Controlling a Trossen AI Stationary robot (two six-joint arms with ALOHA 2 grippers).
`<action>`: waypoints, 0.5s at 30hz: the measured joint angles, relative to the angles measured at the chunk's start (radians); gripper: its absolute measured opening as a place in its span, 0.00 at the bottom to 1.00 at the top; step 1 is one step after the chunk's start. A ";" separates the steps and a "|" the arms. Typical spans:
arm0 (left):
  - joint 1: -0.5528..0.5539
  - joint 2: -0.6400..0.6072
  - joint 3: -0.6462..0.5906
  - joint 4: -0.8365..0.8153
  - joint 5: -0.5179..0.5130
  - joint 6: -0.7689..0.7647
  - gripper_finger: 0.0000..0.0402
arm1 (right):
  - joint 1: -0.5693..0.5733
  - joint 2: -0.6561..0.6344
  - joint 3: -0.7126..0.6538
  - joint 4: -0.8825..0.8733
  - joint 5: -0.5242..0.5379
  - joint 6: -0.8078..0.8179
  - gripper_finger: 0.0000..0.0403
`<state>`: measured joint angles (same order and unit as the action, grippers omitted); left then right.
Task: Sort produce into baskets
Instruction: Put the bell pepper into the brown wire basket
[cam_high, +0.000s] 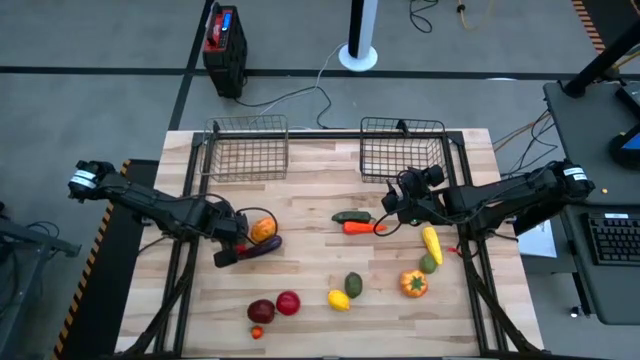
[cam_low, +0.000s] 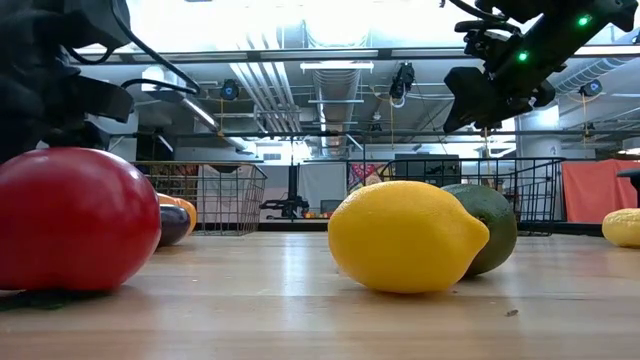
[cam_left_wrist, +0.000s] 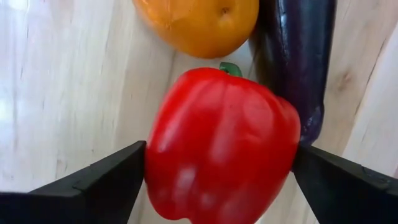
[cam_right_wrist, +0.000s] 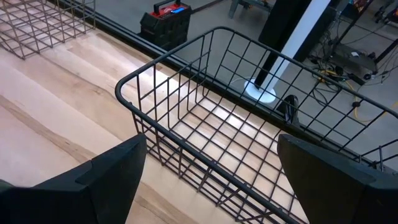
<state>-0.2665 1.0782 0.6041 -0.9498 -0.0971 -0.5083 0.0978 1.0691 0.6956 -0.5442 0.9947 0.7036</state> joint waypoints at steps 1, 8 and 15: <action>0.000 0.000 0.001 0.000 0.000 -0.004 0.89 | 0.000 0.000 0.000 0.000 0.000 0.000 0.88; 0.000 0.000 -0.003 -0.006 0.007 -0.048 0.83 | 0.000 0.000 0.000 0.001 0.000 0.000 0.88; 0.000 0.000 0.017 -0.023 0.011 -0.059 0.82 | 0.000 0.000 0.000 0.000 0.000 0.000 0.88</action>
<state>-0.2665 1.0782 0.6215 -0.9723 -0.0861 -0.5678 0.0975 1.0691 0.6954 -0.5438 0.9947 0.7036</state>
